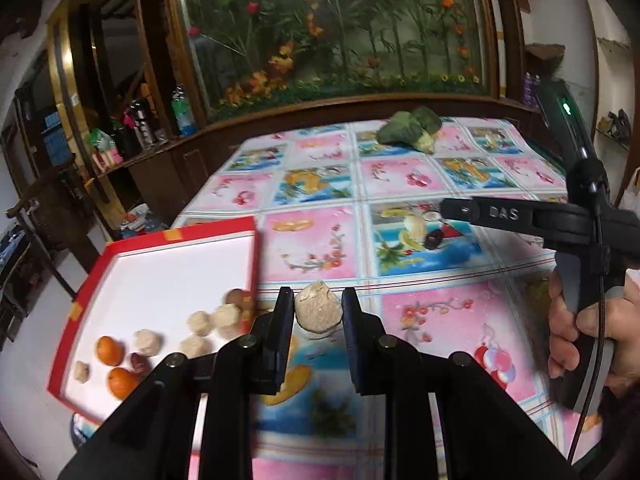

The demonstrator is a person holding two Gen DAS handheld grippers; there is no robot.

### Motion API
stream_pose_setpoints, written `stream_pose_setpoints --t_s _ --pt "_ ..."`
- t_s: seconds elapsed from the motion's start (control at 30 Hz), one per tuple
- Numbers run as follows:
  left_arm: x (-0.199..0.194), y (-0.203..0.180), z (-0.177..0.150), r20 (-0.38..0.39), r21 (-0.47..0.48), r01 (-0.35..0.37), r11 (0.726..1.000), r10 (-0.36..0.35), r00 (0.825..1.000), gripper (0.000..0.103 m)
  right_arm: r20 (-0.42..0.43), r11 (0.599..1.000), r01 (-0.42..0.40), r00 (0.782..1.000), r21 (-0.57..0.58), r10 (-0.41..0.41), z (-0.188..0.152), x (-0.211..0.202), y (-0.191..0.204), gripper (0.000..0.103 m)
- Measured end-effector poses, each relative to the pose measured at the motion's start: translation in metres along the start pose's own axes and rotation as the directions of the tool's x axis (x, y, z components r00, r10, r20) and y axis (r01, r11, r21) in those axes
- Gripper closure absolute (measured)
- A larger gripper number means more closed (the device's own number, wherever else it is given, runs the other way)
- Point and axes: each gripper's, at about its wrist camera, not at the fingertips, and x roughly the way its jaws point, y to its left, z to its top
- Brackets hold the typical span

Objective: Organize fruits
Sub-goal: 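Carry the date into the tray and open the right tool while the left tool carries the pastry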

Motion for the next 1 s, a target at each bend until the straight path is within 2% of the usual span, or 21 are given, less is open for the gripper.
stream_pose_setpoints --t_s 0.27,0.37,0.53,0.77,1.0 --pt "-0.019 0.05 -0.012 0.014 -0.08 -0.054 0.995 0.055 0.998 0.08 0.056 0.997 0.052 0.997 -0.059 -0.048 -0.011 -0.01 0.018 0.069" --pt "-0.021 0.07 -0.019 0.001 -0.117 -0.07 0.991 0.07 0.998 0.08 0.064 0.996 0.045 0.997 -0.075 -0.04 -0.018 -0.014 0.035 0.069" --pt "-0.024 0.091 -0.032 -0.009 -0.152 -0.079 0.985 0.079 0.997 0.08 0.078 0.992 -0.014 0.997 -0.125 0.023 -0.034 -0.026 0.081 0.069" --pt "-0.028 0.117 -0.04 -0.011 -0.192 -0.098 0.976 0.098 0.995 0.08 0.024 0.967 -0.183 0.982 -0.178 0.19 -0.063 -0.027 0.155 0.069" --pt "-0.021 0.14 -0.055 -0.046 -0.239 -0.121 0.963 0.113 0.993 0.08 -0.046 0.936 -0.234 0.972 -0.264 0.23 -0.086 -0.015 0.202 0.069"
